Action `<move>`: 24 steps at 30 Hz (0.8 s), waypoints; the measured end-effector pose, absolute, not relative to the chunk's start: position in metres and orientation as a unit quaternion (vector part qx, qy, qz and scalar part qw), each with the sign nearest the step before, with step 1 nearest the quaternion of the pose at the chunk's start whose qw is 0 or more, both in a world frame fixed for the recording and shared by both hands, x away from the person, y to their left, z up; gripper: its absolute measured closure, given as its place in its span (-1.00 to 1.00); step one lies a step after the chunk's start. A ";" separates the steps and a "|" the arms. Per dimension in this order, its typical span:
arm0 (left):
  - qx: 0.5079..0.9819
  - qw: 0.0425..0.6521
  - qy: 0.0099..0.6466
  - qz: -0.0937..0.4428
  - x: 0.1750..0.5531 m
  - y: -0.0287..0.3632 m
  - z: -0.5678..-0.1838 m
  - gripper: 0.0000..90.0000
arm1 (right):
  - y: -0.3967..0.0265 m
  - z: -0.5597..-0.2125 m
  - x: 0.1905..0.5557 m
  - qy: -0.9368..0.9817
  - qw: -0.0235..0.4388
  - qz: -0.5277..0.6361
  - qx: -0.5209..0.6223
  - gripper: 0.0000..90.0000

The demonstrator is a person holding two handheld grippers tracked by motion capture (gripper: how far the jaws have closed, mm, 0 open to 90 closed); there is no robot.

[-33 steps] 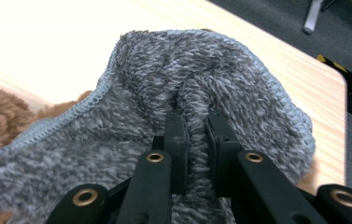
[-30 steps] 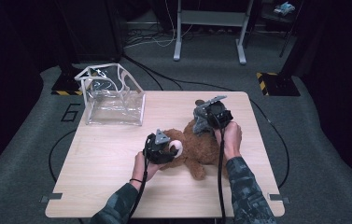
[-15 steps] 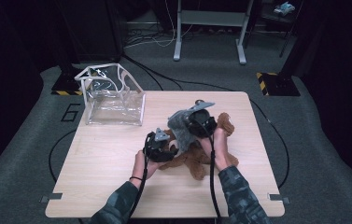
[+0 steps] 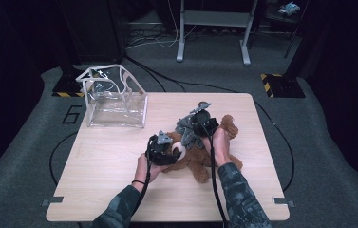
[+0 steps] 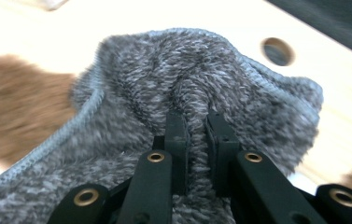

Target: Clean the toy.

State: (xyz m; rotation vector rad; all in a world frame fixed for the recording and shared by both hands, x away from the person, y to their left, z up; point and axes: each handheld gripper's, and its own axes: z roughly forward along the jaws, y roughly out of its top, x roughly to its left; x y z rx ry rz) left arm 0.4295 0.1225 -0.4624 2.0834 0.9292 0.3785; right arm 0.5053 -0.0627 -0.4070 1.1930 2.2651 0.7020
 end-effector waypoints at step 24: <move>0.826 0.400 0.369 0.148 0.427 0.122 -0.463 0.04 | -0.129 -0.389 0.481 0.809 0.223 0.248 0.483 0.80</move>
